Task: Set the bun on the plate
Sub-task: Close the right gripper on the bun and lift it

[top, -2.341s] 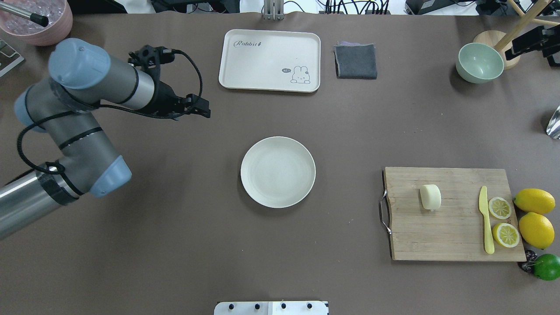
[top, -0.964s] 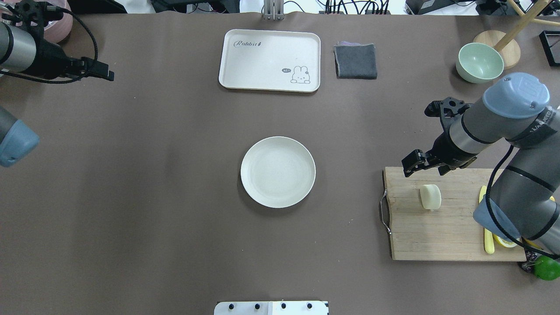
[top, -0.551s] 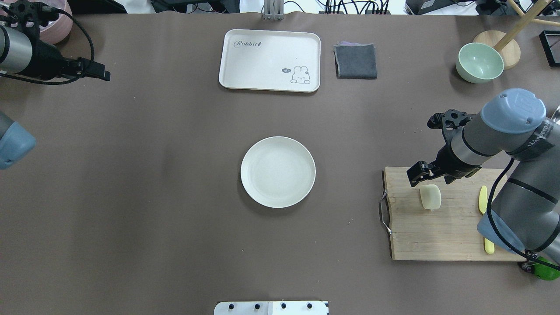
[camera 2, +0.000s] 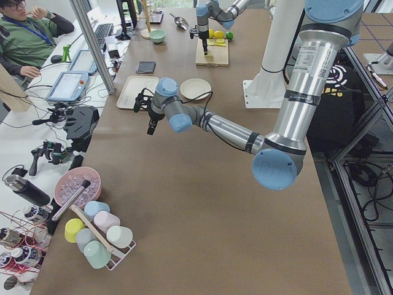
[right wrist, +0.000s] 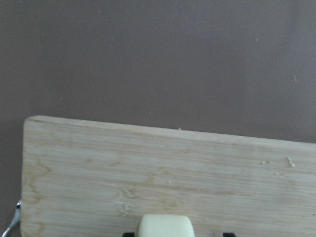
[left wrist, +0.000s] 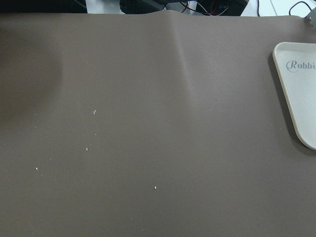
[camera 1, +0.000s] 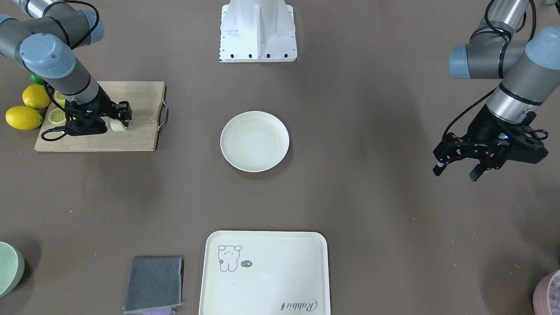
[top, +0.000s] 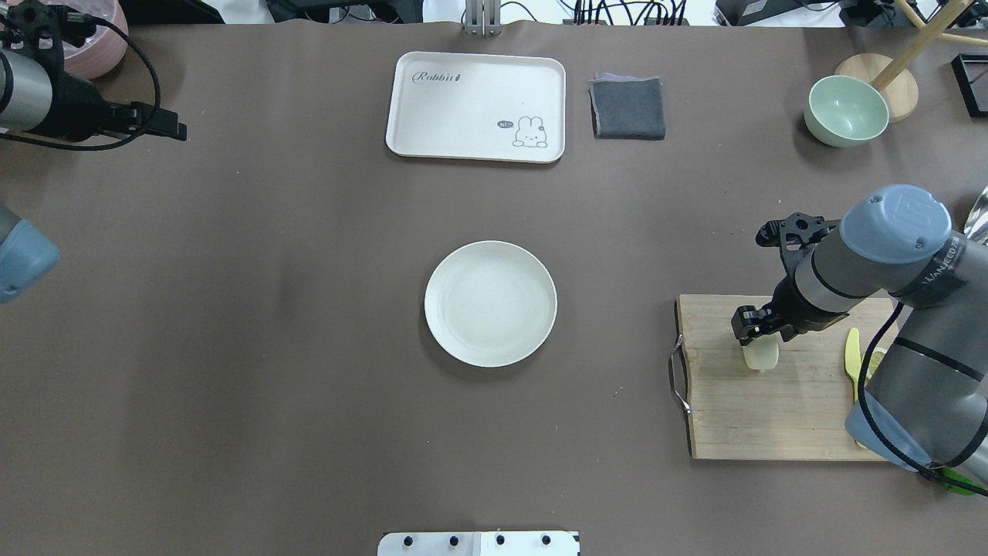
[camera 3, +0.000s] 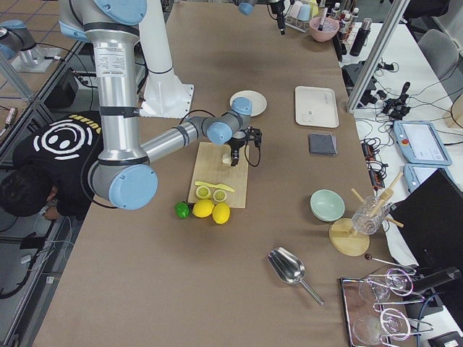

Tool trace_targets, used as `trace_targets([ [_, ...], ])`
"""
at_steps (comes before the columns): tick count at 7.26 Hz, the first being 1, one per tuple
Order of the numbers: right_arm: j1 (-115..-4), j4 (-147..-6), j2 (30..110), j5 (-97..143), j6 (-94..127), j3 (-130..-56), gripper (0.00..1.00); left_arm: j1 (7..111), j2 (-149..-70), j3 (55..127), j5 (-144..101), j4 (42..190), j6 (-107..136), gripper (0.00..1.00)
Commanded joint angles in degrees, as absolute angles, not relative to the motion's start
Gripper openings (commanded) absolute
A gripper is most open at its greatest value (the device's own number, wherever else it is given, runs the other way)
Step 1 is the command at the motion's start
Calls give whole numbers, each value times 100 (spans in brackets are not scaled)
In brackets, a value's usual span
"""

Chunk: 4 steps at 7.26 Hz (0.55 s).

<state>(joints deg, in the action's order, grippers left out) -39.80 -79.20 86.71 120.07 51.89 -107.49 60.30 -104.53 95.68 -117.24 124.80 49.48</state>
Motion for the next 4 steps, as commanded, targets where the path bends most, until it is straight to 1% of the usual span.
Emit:
trace_targets([
  [1, -3894, -7910, 8623, 12023, 5194, -10784, 16, 6029, -10415, 9571, -11646, 12480, 4948, 98],
  [2, -3894, -7910, 8622, 12050, 5194, -10932, 0, 6029, -10406, 9571, -11646, 12480, 4948, 98],
  [4, -3894, -7910, 8474, 12006, 5194, -11004, 0, 6029, -10406, 9563, -11646, 12480, 4957, 98],
])
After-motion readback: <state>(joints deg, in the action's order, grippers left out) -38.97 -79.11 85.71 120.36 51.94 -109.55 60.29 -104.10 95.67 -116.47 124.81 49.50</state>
